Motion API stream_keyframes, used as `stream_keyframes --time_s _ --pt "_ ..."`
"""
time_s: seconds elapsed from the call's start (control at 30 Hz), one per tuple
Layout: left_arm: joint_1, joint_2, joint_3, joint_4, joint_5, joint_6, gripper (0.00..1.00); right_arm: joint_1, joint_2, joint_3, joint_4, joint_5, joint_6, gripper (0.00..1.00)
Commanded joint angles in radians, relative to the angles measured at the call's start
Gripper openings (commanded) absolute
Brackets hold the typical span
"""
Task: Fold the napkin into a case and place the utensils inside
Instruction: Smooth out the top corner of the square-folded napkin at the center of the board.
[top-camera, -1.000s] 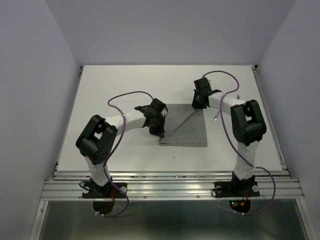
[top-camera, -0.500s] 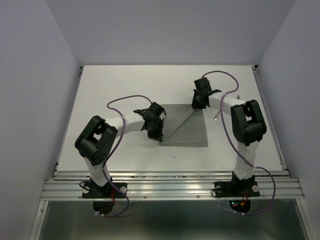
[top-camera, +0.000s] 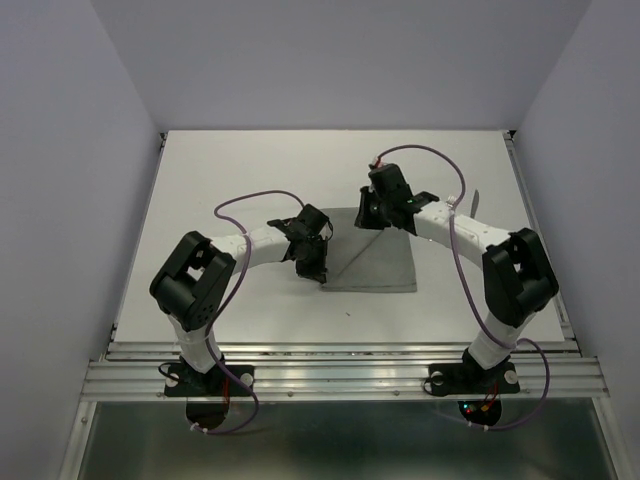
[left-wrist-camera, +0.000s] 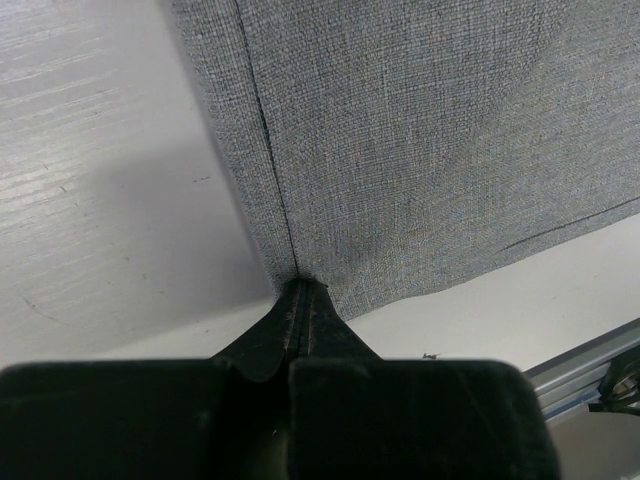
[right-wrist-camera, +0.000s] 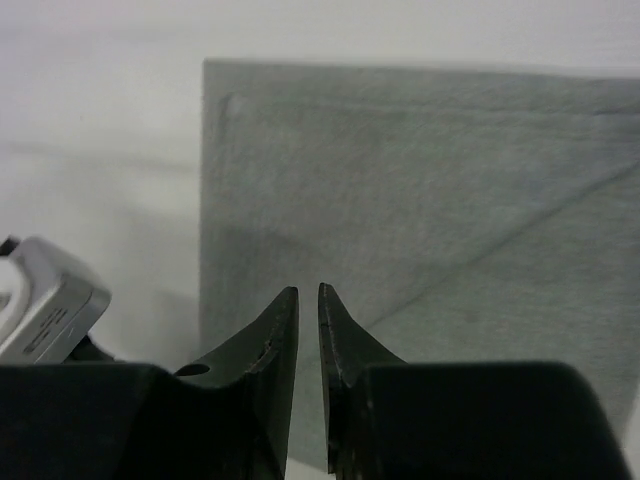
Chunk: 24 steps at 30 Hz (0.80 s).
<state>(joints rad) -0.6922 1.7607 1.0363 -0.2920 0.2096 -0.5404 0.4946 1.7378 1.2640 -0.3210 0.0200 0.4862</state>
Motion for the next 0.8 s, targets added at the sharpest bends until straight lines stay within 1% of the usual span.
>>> stream_keyframes --time_s 0.0,0.13,0.23,0.4,0.53,0.77 --pt "-0.004 0.017 -0.032 -0.021 -0.046 0.017 0.0 0.083 -0.008 -0.066 0.031 -0.1 0.025 0.19" --pt "-0.004 0.026 -0.039 -0.006 -0.036 0.02 0.0 0.093 0.032 -0.11 0.079 -0.27 0.011 0.19" --pt "-0.003 0.034 -0.047 0.005 -0.032 0.016 0.0 0.093 0.058 -0.109 0.079 -0.276 0.005 0.19" --pt "-0.004 0.026 -0.053 0.01 -0.026 0.014 0.0 0.093 0.104 -0.095 0.074 -0.244 -0.014 0.19" --pt "-0.004 0.028 -0.05 0.001 -0.035 0.026 0.0 0.093 0.158 -0.052 0.025 -0.149 -0.035 0.19" --pt "-0.003 0.034 -0.062 0.001 -0.032 0.03 0.0 0.084 0.151 -0.032 0.013 -0.037 -0.054 0.2"
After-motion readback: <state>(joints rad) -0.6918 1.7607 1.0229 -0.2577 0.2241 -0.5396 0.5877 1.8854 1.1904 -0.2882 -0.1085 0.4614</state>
